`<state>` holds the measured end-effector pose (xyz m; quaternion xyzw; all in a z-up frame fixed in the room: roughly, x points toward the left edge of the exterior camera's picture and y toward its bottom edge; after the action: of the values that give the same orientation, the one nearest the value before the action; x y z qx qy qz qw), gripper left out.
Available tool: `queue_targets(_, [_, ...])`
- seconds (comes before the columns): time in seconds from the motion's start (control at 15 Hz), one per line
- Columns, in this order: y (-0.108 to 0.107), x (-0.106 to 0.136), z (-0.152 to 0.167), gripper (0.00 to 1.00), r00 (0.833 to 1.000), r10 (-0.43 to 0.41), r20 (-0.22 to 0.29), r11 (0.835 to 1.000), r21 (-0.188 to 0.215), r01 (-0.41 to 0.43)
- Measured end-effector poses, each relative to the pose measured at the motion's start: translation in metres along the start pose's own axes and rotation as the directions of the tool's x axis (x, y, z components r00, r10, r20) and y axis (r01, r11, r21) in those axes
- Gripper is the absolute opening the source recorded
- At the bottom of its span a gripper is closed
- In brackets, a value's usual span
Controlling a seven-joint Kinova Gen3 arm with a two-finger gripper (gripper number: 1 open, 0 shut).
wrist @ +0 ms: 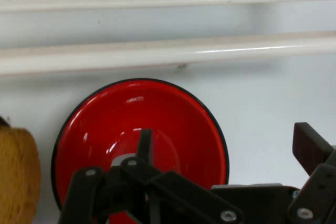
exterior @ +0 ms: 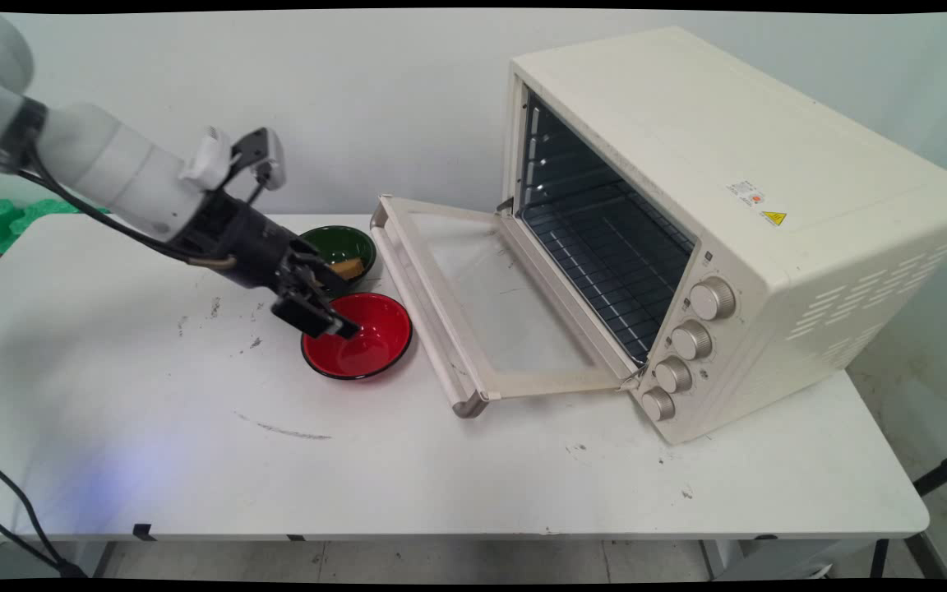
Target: Close the oven
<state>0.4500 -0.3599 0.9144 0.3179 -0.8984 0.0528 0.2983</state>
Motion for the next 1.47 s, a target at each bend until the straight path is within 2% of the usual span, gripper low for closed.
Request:
queue_targets(0.53, [-0.001, 0.005, 0.051, 1.0, 0.999, 0.054, 0.0, 0.998, 0.02, -0.054])
queue_targets(0.6, [-0.002, 0.005, 0.056, 0.0, 0.998, 0.057, 0.002, 0.998, 0.023, -0.057])
queue_targets(1.07, [-0.004, 0.005, 0.078, 0.0, 0.998, 0.057, -0.012, 0.998, 0.034, -0.057])
queue_targets(1.47, [-0.008, 0.007, 0.091, 0.0, 0.997, 0.043, -0.069, 0.997, 0.059, -0.039])
